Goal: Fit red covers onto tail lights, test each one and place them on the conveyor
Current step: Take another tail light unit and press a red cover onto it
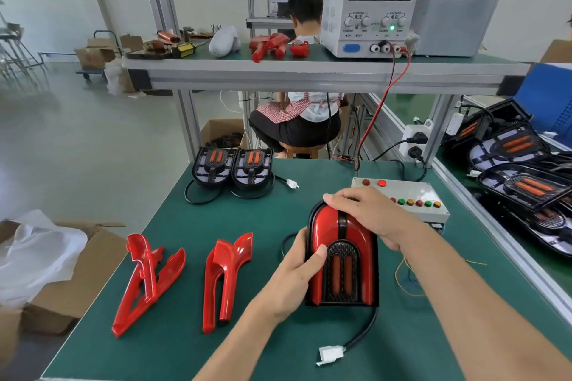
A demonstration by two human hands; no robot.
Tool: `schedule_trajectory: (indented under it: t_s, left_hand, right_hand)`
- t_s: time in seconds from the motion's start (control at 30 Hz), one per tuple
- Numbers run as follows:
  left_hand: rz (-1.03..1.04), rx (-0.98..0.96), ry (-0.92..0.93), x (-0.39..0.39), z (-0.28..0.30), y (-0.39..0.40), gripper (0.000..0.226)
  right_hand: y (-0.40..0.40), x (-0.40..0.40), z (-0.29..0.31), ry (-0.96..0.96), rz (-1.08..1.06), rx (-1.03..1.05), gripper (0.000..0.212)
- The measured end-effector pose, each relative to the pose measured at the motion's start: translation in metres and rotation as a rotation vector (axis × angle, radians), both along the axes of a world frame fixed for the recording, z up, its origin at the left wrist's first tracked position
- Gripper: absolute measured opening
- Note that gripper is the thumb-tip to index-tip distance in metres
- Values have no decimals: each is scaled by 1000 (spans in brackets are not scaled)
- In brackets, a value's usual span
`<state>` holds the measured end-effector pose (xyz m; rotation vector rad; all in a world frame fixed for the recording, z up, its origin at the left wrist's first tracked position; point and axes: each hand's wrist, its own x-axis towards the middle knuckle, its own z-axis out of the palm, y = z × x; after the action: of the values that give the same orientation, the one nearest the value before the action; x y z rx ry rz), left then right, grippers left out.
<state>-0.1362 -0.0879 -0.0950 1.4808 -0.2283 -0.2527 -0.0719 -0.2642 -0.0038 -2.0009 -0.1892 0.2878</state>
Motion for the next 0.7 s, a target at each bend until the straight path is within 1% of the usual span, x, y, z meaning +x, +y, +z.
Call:
schedule_trajectory:
  t_s: [0.07,0.17,0.2,0.3,0.4,0.57,0.7]
  left_hand:
    - [71,20,-31,-2,-1,-6,26]
    - [266,77,-109,-1,-6,-17,47]
    - [295,93,-124,0,-9,-20,47]
    - [314,162,-162,1,-11,-23,41]
    - [315,202,-166,2,-12,-25,48]
    - [282,188,-120,2,-15,-25,53]
    - [268,163,-103,1,-16,-24,51]
  right_hand:
    - [2,-2,-2,17,-5,82,28]
    - [3,-7,-5,61,-7,162,22]
    - [3,-8,-6,81,-13,179,21]
    - [-2,-7,-6,141,-34,210,18]
    - [-4,-7,-7,174,-61,234,14]
    - [-2,-7,-18,182,-116,253,19]
    - [-1,-8,-23,162,-121,254,19]
